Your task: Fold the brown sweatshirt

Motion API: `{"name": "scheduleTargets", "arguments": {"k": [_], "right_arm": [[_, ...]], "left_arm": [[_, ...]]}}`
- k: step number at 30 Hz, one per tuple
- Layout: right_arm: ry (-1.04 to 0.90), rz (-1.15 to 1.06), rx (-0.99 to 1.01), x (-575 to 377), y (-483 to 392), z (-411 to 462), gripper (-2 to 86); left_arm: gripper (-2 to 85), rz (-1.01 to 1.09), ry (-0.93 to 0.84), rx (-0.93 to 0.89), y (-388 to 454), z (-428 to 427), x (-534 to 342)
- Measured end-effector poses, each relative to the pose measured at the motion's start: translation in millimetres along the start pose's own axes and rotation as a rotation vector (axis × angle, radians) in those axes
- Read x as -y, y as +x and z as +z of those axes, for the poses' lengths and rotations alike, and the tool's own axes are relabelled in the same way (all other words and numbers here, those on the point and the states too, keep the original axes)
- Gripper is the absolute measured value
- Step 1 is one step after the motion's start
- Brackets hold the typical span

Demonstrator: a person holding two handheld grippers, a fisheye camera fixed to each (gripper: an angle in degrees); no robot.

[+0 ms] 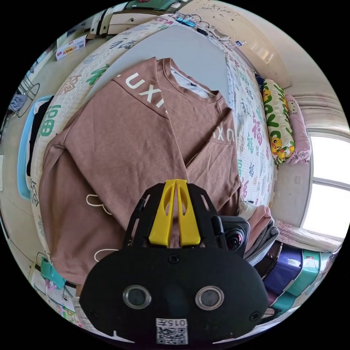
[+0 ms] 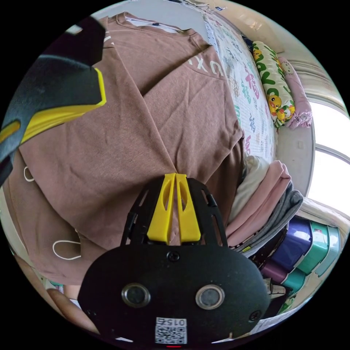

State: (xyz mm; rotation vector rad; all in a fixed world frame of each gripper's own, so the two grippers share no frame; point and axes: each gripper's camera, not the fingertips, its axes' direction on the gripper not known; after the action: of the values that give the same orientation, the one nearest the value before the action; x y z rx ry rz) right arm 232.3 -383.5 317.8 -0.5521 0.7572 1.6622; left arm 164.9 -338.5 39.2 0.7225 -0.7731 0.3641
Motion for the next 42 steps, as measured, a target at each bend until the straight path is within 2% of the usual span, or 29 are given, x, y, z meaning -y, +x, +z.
{"name": "scheduleTargets", "arguments": {"k": [21,32,42], "right_arm": [[-0.008,0.002,0.027,5,38,25,-0.4],[-0.027,-0.099,-0.059,9,54,50,-0.5],[0.012,-0.145,0.016,4,104,79,-0.5]], "left_arm": [[-0.9,0.006,-0.012,-0.023,6,-10,-12],[-0.9,-0.1,-0.003,-0.086,-22,-15,-22],[-0.9,-0.12,0.026,-0.11,-19,-21,-46]]}}
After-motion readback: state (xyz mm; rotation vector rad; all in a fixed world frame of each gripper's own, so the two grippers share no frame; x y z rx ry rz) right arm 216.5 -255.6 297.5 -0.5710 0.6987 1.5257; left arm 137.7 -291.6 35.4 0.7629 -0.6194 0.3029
